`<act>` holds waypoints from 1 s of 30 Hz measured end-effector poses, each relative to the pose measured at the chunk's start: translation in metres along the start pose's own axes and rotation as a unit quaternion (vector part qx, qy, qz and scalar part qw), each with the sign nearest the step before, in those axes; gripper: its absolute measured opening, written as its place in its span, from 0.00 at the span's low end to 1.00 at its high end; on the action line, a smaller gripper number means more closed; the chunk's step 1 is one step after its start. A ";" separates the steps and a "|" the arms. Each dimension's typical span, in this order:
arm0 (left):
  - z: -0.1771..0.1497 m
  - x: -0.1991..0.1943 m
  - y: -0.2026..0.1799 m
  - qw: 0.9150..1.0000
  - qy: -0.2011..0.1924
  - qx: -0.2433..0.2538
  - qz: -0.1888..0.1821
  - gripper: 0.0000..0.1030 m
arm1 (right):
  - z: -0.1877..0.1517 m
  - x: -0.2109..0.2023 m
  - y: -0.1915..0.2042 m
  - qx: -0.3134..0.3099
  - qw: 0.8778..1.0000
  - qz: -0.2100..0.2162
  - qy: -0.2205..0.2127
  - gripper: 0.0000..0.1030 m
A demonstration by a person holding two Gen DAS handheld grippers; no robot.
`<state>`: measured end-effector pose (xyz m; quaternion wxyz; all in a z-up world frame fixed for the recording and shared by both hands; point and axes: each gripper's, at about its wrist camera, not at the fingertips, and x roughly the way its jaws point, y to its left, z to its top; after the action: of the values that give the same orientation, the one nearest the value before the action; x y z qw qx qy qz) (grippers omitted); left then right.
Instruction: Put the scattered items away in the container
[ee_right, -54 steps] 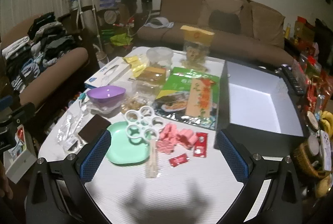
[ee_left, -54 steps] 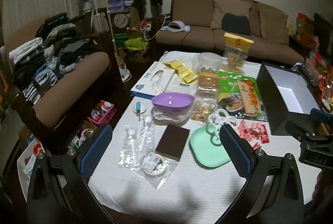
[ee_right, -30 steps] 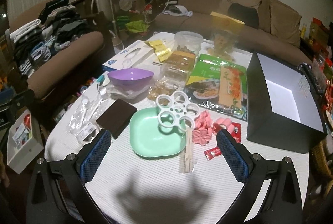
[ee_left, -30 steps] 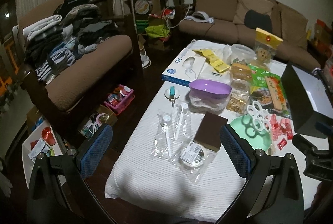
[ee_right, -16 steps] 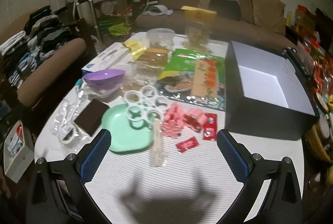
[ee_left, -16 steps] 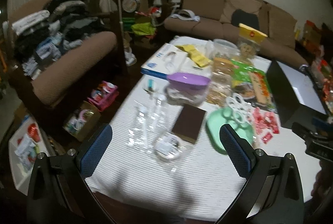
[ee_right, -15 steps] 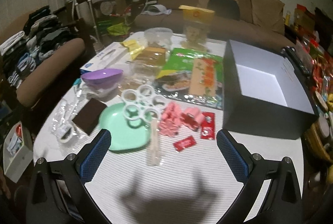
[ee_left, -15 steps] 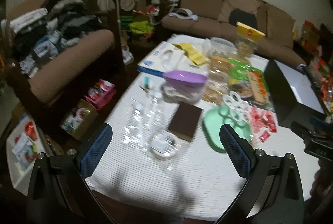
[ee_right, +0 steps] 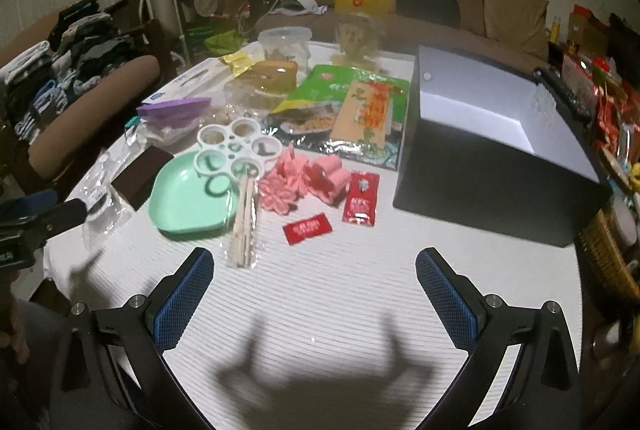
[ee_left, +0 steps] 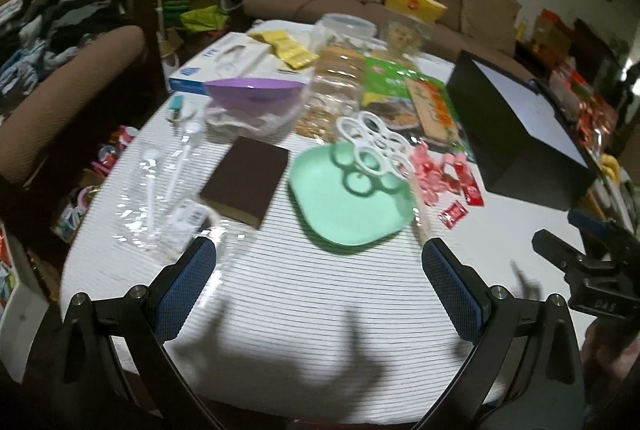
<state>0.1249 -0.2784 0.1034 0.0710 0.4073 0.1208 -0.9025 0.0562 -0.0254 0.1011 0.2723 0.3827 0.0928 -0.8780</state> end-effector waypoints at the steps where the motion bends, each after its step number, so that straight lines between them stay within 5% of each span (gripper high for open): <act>1: -0.001 0.002 -0.002 1.000 0.001 0.001 -0.002 1.00 | -0.002 0.001 -0.003 0.003 1.000 0.003 0.001 1.00; 15: 0.002 0.007 -0.010 0.999 -0.013 -0.011 -0.036 1.00 | -0.012 0.002 -0.020 0.004 1.000 0.028 -0.006 1.00; 21: 0.017 -0.003 -0.007 0.998 -0.037 -0.024 -0.047 1.00 | -0.007 -0.009 -0.009 -0.035 0.994 -0.080 -0.067 1.00; 25: 0.027 -0.007 -0.003 0.997 -0.052 -0.032 -0.050 1.00 | -0.001 -0.005 -0.011 -0.032 0.998 -0.013 -0.046 1.00; 30: 0.044 -0.006 0.001 0.996 -0.070 -0.041 -0.049 1.00 | 0.009 -0.005 -0.013 -0.017 0.999 0.020 -0.048 1.00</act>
<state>0.0980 -0.2909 0.1359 0.0520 0.3335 0.1724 -0.9254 0.0463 -0.0162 0.1104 0.3000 0.3372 0.0872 -0.8881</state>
